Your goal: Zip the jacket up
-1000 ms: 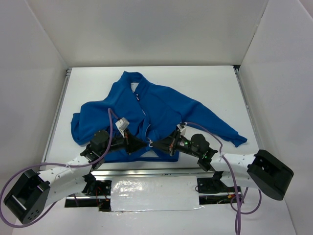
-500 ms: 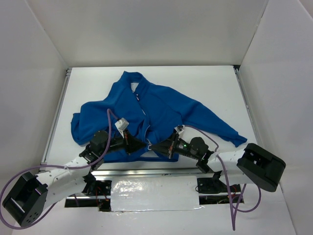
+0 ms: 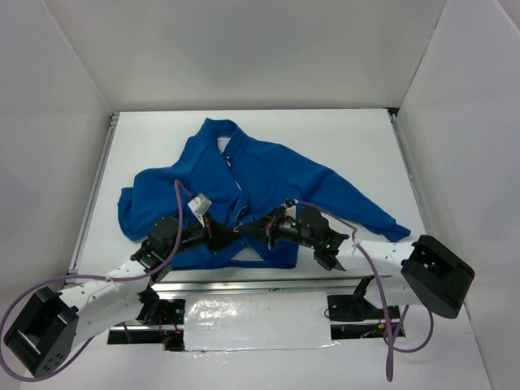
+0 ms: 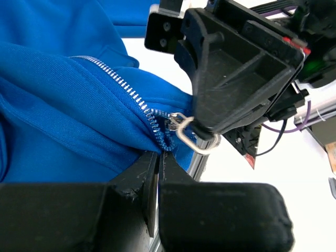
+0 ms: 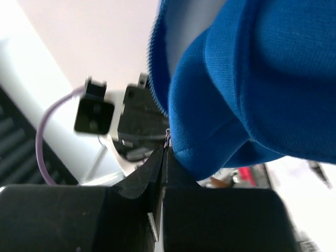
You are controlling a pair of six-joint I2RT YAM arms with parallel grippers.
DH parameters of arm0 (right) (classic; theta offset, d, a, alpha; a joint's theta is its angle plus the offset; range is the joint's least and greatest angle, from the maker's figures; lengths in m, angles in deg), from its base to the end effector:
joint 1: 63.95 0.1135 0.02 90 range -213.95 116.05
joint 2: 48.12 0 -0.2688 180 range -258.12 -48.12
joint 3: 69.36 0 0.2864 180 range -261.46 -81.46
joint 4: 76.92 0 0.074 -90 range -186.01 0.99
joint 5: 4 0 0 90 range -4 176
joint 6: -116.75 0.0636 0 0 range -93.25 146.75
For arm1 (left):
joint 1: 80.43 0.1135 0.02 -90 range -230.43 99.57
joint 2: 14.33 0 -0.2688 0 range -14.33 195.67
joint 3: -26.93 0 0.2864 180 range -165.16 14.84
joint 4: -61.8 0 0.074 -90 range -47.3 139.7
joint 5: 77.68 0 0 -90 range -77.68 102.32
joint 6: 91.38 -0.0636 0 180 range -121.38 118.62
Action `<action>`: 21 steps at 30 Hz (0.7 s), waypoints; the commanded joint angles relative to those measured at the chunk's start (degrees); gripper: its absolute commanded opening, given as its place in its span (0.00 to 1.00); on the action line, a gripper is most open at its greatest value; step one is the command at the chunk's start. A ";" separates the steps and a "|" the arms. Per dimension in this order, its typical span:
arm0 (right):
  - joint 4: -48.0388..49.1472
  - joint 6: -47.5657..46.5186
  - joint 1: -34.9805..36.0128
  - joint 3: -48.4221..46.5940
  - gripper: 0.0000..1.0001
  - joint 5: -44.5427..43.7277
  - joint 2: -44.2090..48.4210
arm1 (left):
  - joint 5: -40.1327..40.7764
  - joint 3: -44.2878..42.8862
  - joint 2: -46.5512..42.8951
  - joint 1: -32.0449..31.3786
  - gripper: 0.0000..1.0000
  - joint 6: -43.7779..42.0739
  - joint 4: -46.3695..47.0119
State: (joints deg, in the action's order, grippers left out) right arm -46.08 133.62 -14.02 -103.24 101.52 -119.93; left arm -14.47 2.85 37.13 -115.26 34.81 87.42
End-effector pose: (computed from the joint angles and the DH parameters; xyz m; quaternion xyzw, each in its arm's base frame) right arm 0.1777 0.2377 0.1761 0.2754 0.6954 0.6629 0.0328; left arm 0.1786 -0.1592 0.1880 0.1530 0.7002 -0.5287 0.4547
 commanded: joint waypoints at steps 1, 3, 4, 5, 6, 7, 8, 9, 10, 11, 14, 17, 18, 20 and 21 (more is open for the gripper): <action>-11.25 7.89 -0.45 -6.78 0.00 -3.75 1.85 | -1.25 0.12 -0.40 -1.12 0.00 -1.73 0.34; -15.32 9.67 -0.36 -8.10 0.00 -6.46 2.55 | -1.16 0.21 -0.22 -1.29 0.00 -2.08 0.60; -16.30 11.33 -0.36 -7.93 0.00 -9.17 2.99 | -1.08 0.21 -0.05 -1.47 0.00 -2.34 0.78; -15.70 12.13 -0.27 -6.80 0.00 -10.16 3.86 | -1.16 0.04 0.21 -1.82 0.00 -2.52 0.96; -12.73 12.40 -0.36 -6.26 0.00 -10.60 4.13 | -1.25 -0.14 1.00 -2.00 0.00 -2.52 1.22; -9.83 10.74 -0.54 -5.73 0.00 -10.69 4.14 | -1.16 -0.31 1.44 -2.17 0.00 -2.61 1.05; -6.41 8.20 -0.71 -4.77 0.00 -9.30 3.96 | -1.16 -0.49 1.71 -2.35 0.00 -2.61 0.96; -3.24 5.66 -1.15 -4.76 0.00 -7.72 3.00 | -0.90 -0.93 2.15 -2.35 0.00 -2.61 0.35; -0.78 1.54 -1.33 -4.94 0.00 -5.88 2.38 | -0.38 -1.19 1.98 -2.35 0.00 -2.52 -0.18; 0.21 -1.28 -1.59 -5.81 0.00 -3.86 1.59 | -0.02 -1.46 1.80 -2.35 0.00 -2.61 -0.53; -2.50 -9.80 -2.12 -8.18 0.00 7.11 -2.44 | 1.64 -2.07 -0.21 -2.35 0.00 -2.96 -2.81; -3.65 -15.89 -2.12 -7.93 0.06 12.05 -3.77 | 2.79 -3.04 -1.45 -2.44 0.00 -3.49 -6.33; -4.09 -17.29 -2.21 -7.58 0.09 12.68 -3.60 | 2.88 -3.21 -1.63 -2.35 0.00 -3.75 -7.73; -8.10 -22.81 -2.30 -7.40 0.19 12.86 -2.38 | 3.23 -3.57 -1.98 -2.35 0.00 -4.10 -8.88; -9.96 -25.02 -2.21 -7.31 0.21 12.34 -1.24 | 3.58 -3.66 -2.15 -2.35 0.00 -4.28 -9.50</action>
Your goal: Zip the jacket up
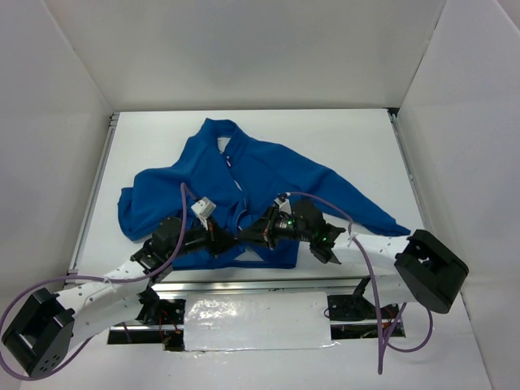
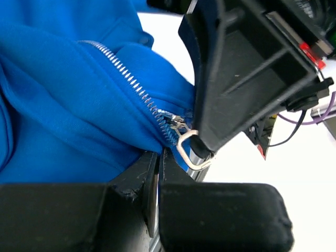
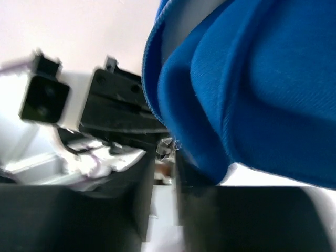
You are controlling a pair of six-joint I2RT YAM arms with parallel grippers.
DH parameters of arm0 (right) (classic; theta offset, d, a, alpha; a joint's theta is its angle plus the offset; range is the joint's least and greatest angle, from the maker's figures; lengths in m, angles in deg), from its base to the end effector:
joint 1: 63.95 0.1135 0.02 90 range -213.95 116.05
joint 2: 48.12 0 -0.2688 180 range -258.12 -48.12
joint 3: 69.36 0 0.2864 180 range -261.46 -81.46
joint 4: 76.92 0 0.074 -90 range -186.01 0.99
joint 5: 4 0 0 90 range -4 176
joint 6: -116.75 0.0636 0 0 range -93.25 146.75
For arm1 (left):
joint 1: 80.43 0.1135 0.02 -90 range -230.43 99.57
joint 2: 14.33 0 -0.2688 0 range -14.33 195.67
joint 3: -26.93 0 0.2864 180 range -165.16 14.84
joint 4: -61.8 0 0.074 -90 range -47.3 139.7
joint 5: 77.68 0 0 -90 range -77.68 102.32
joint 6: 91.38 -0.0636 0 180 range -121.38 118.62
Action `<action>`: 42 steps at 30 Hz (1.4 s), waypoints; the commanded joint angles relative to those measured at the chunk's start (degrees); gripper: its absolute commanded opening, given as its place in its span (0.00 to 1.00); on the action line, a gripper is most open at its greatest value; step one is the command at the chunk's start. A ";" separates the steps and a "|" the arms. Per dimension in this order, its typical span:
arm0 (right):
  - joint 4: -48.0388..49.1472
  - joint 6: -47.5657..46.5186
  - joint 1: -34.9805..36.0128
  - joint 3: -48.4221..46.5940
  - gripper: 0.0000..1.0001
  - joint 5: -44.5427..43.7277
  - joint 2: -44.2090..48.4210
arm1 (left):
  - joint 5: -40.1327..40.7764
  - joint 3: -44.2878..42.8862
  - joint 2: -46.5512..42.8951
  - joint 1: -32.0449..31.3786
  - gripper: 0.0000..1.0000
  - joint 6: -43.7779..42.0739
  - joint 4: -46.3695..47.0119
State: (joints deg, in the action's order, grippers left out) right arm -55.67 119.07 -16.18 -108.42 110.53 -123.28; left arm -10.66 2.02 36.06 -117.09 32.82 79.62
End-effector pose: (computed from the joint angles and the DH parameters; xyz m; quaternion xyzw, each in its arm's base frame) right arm 0.1888 0.2473 0.1708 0.1737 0.7658 0.6176 0.0451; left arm 0.1765 -0.1623 0.1797 0.1469 0.7347 -0.4962 0.4387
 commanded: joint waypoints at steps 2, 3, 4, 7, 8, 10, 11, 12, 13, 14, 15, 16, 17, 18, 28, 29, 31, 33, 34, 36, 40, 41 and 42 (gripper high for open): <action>-3.97 -16.77 -0.04 -1.78 0.35 1.58 7.20 | 0.57 -3.09 -1.17 -0.51 0.00 -2.90 -3.36; -7.73 -18.90 -0.04 -1.52 0.38 0.70 9.30 | 0.57 -3.09 -1.17 -0.51 0.00 -3.17 -3.72; -9.85 -21.01 -0.04 -1.34 0.53 -1.22 13.85 | 0.74 -3.26 -1.17 -0.51 0.00 -3.52 -4.07; -20.57 -28.75 -0.04 -2.21 0.67 -6.23 20.29 | 1.10 -3.53 -1.00 -0.51 0.00 -4.05 -5.12; -23.38 -30.25 0.04 -2.57 0.67 -7.65 23.62 | 1.27 -3.53 -1.00 -0.51 0.00 -4.40 -5.47; -29.11 -34.12 -0.04 -2.83 0.71 -10.89 25.84 | 1.10 -3.88 -0.91 -0.51 0.00 -4.84 -5.56; -29.99 -36.04 -0.13 -3.01 0.71 -11.61 26.63 | 1.10 -4.05 -0.82 -0.51 0.00 -5.19 -5.74; -31.48 -41.02 -0.13 -3.88 0.70 -12.14 26.38 | 0.75 -4.40 -0.73 -0.51 0.00 -5.63 -6.00; -32.28 -43.42 -0.22 -4.50 0.70 -13.97 25.68 | 0.49 -4.67 -0.47 -0.51 0.00 -5.80 -6.09; -33.85 -46.06 -0.13 -5.37 0.70 -15.21 23.24 | 0.22 -4.85 -0.30 -0.51 0.00 -6.07 -6.27; -34.91 -48.61 -0.22 -7.30 0.69 -16.18 21.65 | -0.91 -5.11 -0.12 -0.51 0.00 -6.59 -6.27; -35.62 -53.16 -0.22 -8.19 0.68 -18.10 20.06 | -1.53 -5.63 0.40 -0.51 0.00 -6.68 -6.36; -34.32 -55.72 -0.22 -8.80 0.67 -17.42 17.09 | -2.15 -5.72 0.50 -0.51 0.00 -6.77 -6.36; -33.53 -57.84 -0.31 -9.42 0.66 -16.11 15.75 | -2.85 -5.99 0.67 -0.51 0.00 -7.03 -5.92; -29.21 -70.87 -0.92 -15.84 0.57 -12.23 7.31 | -7.25 -7.75 3.04 -0.51 0.00 -8.09 -6.53; -29.39 -70.78 -0.92 -16.71 0.47 -11.36 6.69 | -7.25 -7.75 3.31 -0.51 0.00 -7.83 -6.36; -29.47 -70.61 -1.01 -16.90 0.37 -10.04 5.72 | -7.08 -7.75 3.57 -0.51 0.00 -7.65 -6.18; -29.48 -69.64 -1.01 -16.11 0.23 -9.33 5.72 | -5.94 -8.01 3.49 -0.51 0.00 -7.21 -6.53; -29.48 -69.11 -1.10 -15.67 0.12 -9.50 6.07 | -5.24 -8.18 3.40 -0.43 0.00 -7.04 -7.23; -29.22 -66.49 -1.01 -13.75 0.02 -9.77 6.60 | -3.13 -8.54 2.79 -0.51 0.00 -6.60 -7.67; -24.66 -60.86 -0.84 -8.12 0.00 -8.28 9.67 | -0.40 -8.80 1.64 -0.51 0.04 -5.72 -8.20; -23.34 -59.72 -0.66 -5.50 0.00 -7.75 10.11 | 0.91 -8.63 1.12 -0.51 0.06 -5.37 -8.29; -22.28 -57.10 -0.31 -4.17 0.00 -7.57 11.07 | 1.44 -8.54 0.94 -0.51 0.09 -5.11 -8.29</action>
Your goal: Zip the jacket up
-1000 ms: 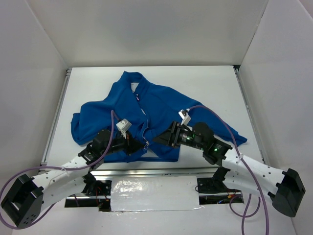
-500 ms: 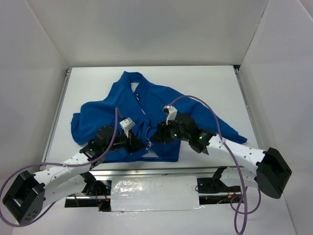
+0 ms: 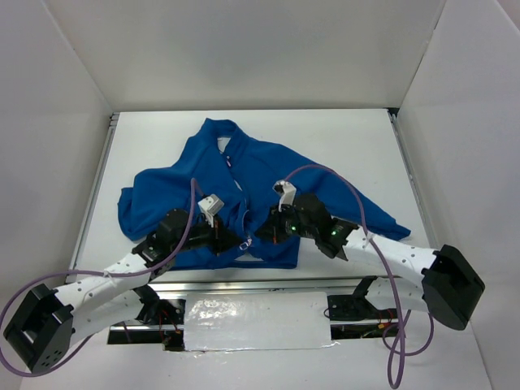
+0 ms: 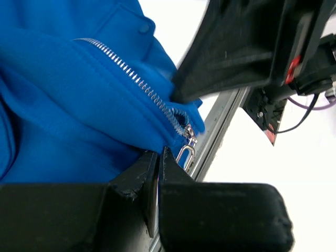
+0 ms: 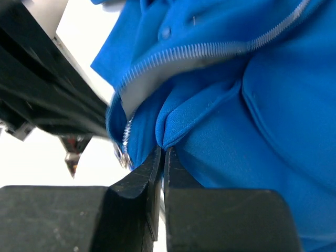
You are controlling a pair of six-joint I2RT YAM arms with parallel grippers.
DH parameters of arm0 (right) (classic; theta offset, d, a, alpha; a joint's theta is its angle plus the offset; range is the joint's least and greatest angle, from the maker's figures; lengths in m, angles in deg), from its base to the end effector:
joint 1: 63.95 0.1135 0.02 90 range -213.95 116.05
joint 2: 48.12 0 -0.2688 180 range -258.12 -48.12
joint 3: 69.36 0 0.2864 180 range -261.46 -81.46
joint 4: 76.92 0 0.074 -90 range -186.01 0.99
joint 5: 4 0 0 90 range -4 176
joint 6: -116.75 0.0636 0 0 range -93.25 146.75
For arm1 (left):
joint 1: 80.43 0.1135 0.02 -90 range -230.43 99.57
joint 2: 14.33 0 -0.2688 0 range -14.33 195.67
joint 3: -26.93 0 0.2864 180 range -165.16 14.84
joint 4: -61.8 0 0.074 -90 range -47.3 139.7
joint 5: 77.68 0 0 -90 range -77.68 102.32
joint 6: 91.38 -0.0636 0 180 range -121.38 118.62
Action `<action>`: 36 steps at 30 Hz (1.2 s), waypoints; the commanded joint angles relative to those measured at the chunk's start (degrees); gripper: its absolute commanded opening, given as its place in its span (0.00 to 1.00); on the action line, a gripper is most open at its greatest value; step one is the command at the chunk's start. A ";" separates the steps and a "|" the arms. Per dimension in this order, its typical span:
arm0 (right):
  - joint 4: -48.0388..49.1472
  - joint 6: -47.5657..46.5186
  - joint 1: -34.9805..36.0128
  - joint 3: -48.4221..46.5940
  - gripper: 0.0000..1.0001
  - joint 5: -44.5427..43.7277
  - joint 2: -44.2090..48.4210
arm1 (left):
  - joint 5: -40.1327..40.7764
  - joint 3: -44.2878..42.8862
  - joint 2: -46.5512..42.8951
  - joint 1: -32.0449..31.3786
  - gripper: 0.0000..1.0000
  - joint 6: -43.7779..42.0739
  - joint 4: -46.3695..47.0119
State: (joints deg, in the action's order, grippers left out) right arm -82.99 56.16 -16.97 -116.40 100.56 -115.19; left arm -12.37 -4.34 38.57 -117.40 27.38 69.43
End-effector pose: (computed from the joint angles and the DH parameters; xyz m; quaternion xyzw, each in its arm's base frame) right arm 0.1971 0.2347 0.2033 -0.1948 0.8216 0.4091 0.3460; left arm 0.1853 -0.1728 0.1904 0.1864 0.7584 -0.4679 0.4137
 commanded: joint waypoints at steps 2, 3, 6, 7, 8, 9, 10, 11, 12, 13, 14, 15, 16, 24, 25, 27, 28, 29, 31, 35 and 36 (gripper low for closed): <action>8.12 7.76 2.22 6.97 0.00 2.05 3.96 | 4.12 -1.92 -2.01 -0.21 0.15 0.95 1.90; 9.26 9.60 3.11 7.77 0.00 1.26 5.01 | 4.73 -1.74 -2.10 -0.21 0.17 1.30 1.98; 10.15 12.86 6.01 10.84 0.00 -3.48 7.47 | 4.56 -1.30 -1.84 -0.21 0.21 1.74 2.60; 10.41 13.65 6.36 11.29 0.00 -5.67 8.00 | 4.21 -1.21 -1.49 -0.21 0.22 1.92 2.77; 10.59 14.44 6.89 11.73 0.00 -6.65 8.44 | 3.95 -1.30 -1.31 -0.21 0.22 1.92 3.21; 10.85 15.23 6.98 12.00 0.00 -7.44 8.97 | 3.16 -1.21 -1.05 -0.12 0.23 2.10 3.39; 10.94 16.11 7.07 12.43 0.00 -8.58 9.06 | 2.63 -1.30 -0.61 -0.12 0.23 2.01 3.56; 11.12 16.38 7.16 12.61 0.00 -9.37 9.15 | 1.93 -1.30 -0.35 -0.21 0.22 2.01 3.83; 11.03 16.64 7.07 12.61 0.00 -10.08 9.06 | 0.53 -1.30 -0.35 -0.21 0.17 1.92 3.92; 10.86 16.56 7.16 12.44 0.00 -10.61 8.89 | 0.00 -1.21 -0.26 -0.21 0.13 1.83 4.09; 10.24 16.47 7.07 12.18 0.00 -11.74 8.54 | -0.53 -1.12 -0.26 -0.21 0.10 1.92 4.27; 9.98 16.12 7.07 11.57 0.00 -12.19 8.36 | -1.58 -0.95 -0.35 -0.21 0.05 1.92 4.27; 9.54 15.68 7.16 11.21 0.00 -13.24 8.27 | -2.03 -0.86 -0.35 -0.21 0.04 1.92 4.18; 7.78 14.80 7.16 9.01 0.08 -14.13 6.16 | -3.96 -1.04 1.49 -0.12 0.45 4.20 4.52; 7.86 14.89 7.25 9.10 0.08 -14.22 6.42 | -4.83 -0.86 1.76 -0.12 0.47 4.64 5.31; 7.95 14.89 7.16 9.45 0.08 -14.39 6.77 | -5.98 -0.51 2.81 -0.12 0.51 6.31 7.33; 7.95 14.89 7.16 9.54 0.08 -14.39 7.21 | -6.68 -0.51 3.25 -0.12 0.51 6.75 8.91; 7.60 14.80 7.16 9.45 0.08 -14.48 7.48 | -7.30 -0.51 3.78 -0.21 0.49 7.36 9.45; 7.16 14.71 7.25 9.45 0.08 -14.48 7.83 | -7.83 -0.68 5.19 -0.21 0.38 8.07 10.59; 6.90 14.62 7.25 9.71 0.08 -14.48 8.18 | -7.39 -0.25 5.63 -0.21 0.16 8.86 12.18; 6.90 14.62 7.25 9.80 0.08 -14.48 8.36 | -7.04 -0.24 5.46 -0.21 0.13 8.95 12.18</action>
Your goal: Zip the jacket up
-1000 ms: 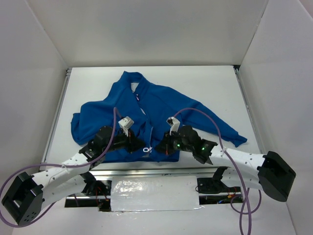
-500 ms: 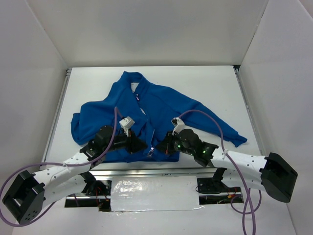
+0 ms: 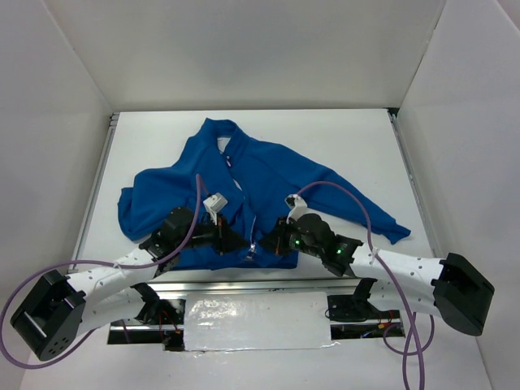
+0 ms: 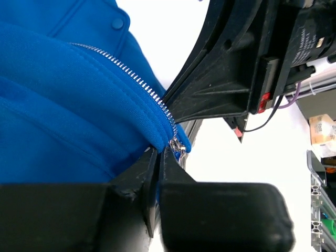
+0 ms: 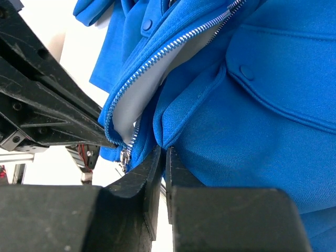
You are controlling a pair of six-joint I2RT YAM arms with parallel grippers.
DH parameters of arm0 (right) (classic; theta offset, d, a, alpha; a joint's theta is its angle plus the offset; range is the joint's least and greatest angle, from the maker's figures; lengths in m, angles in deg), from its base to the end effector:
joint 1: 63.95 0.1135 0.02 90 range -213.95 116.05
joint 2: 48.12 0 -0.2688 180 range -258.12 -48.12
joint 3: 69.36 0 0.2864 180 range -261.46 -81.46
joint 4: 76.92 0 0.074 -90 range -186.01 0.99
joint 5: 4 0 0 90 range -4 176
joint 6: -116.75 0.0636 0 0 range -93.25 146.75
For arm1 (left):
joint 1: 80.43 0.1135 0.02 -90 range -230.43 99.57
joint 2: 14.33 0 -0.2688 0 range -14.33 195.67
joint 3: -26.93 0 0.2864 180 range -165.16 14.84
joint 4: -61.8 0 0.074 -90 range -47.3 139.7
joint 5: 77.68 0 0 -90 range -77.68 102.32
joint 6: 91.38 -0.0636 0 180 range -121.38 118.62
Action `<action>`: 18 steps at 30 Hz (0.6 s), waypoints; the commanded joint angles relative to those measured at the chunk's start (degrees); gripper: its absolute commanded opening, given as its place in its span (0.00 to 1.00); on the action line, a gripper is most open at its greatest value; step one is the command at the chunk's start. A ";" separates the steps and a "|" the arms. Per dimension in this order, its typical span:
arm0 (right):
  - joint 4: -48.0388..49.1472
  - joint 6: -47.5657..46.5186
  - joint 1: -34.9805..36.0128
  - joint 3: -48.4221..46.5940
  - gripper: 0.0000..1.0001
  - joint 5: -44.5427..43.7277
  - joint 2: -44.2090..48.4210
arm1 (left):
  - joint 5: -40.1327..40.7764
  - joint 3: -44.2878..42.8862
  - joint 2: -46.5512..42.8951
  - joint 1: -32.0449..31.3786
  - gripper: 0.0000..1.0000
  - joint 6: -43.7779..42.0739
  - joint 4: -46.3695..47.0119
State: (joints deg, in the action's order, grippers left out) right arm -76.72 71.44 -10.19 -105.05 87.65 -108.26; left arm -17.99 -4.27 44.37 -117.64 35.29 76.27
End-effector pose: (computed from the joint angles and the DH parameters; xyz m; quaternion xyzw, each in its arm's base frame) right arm 0.1595 0.2207 0.1716 -0.0742 0.8365 0.4189 0.3453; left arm 0.1876 -0.1828 0.1819 0.1662 0.7548 -0.5246 0.3571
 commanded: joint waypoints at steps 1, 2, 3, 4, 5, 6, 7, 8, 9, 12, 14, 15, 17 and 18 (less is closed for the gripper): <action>0.89 -0.57 0.56 -1.46 0.10 -1.30 1.52 | -1.08 -0.31 -0.42 0.03 0.10 0.95 4.99; 0.98 -0.57 0.56 -1.19 0.13 -1.04 1.60 | -0.81 -0.31 -0.43 0.03 0.06 0.95 4.90; 1.32 -0.83 0.47 -0.76 0.22 -0.43 2.21 | -0.72 -0.31 -0.43 0.03 0.03 0.78 4.81; 1.50 -1.00 0.47 -0.58 0.26 -0.07 2.65 | -0.72 -0.31 -0.51 0.03 0.00 0.78 4.55; 1.42 -1.44 0.56 -0.40 0.31 0.02 3.27 | -0.89 -0.40 -0.43 0.03 0.00 0.78 4.46; 0.81 -1.97 0.56 -0.23 0.38 -0.33 4.93 | -1.07 -0.57 -0.43 0.12 0.00 0.78 4.37; 0.28 -2.41 0.56 -0.14 0.40 -0.68 5.99 | -1.33 -0.75 -0.34 0.03 0.00 0.69 4.37; -0.42 -3.72 0.56 -0.22 0.44 -0.94 8.26 | -1.77 -0.75 -0.34 0.03 0.00 0.69 4.37; -2.08 -4.51 0.65 -0.31 0.47 -0.95 9.50 | -2.12 -0.84 -0.34 0.03 0.00 0.60 4.28; -6.30 -6.80 0.56 -0.93 0.62 -1.56 14.76 | -3.44 -1.54 -0.25 0.03 0.00 -0.01 3.58; -9.20 -7.16 0.56 -1.10 0.66 -4.19 17.85 | -4.06 -1.98 -0.34 0.12 0.00 -0.28 3.40; -9.65 -7.16 0.56 -0.84 0.66 -4.37 18.47 | -4.23 -2.07 -0.34 0.12 0.00 -0.19 3.49; -10.01 -6.37 0.65 -0.66 0.66 -2.19 19.45 | -4.15 -2.07 -0.43 0.12 0.00 0.25 4.02; -9.66 -5.76 0.73 -0.23 0.64 -0.87 19.36 | -4.32 -2.07 -0.25 0.12 0.00 0.34 4.19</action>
State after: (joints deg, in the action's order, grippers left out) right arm -84.06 66.26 -10.08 -104.90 85.83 -89.44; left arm -19.65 -4.29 44.37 -117.60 35.11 76.93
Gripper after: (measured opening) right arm 0.650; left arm 0.126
